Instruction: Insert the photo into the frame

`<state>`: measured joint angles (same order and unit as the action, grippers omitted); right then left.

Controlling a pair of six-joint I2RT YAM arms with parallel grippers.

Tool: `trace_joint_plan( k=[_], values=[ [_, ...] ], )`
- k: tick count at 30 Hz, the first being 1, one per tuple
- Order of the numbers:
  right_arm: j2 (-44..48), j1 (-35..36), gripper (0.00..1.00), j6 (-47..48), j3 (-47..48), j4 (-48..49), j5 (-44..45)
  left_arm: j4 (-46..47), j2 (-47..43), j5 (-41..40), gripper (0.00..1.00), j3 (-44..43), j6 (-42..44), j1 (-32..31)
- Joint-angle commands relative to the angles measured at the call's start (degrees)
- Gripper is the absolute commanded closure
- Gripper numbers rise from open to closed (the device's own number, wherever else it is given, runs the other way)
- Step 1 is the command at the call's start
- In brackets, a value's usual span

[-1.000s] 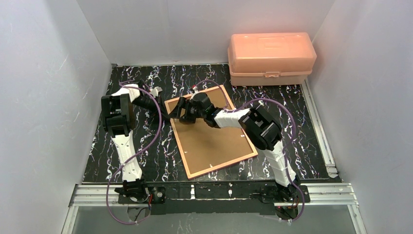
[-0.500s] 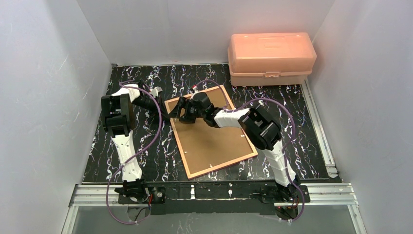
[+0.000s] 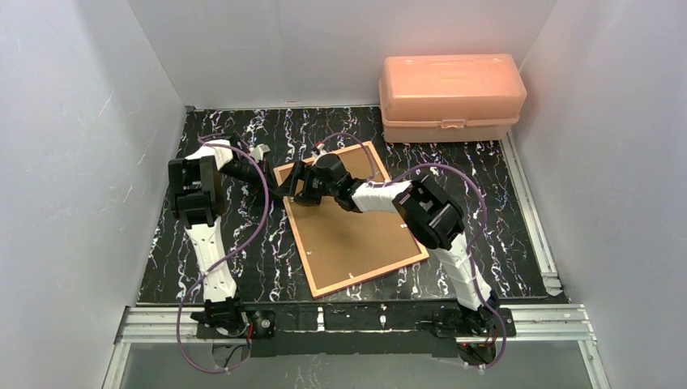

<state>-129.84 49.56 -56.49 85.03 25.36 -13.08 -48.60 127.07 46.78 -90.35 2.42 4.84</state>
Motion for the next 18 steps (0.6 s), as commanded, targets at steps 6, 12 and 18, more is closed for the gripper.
trace_joint_plan(
  k=[6, 12, 18],
  values=[
    [-2.2, 1.0, 0.07, -1.0, 2.2, -1.9, 2.2, -0.4, -0.9, -1.8, 0.96, 1.6, 1.6, -1.2],
    [-1.2, 2.0, 0.08, -2.1, 0.0, -2.2, 4.0, -0.4, -0.9, -1.7, 0.96, 1.7, 1.7, -1.2],
    [1.0, 2.3, 0.08, -1.9, -1.8, -3.9, 6.9, -0.4, -0.9, -1.7, 0.96, 1.7, 1.7, -1.1]
  ],
)
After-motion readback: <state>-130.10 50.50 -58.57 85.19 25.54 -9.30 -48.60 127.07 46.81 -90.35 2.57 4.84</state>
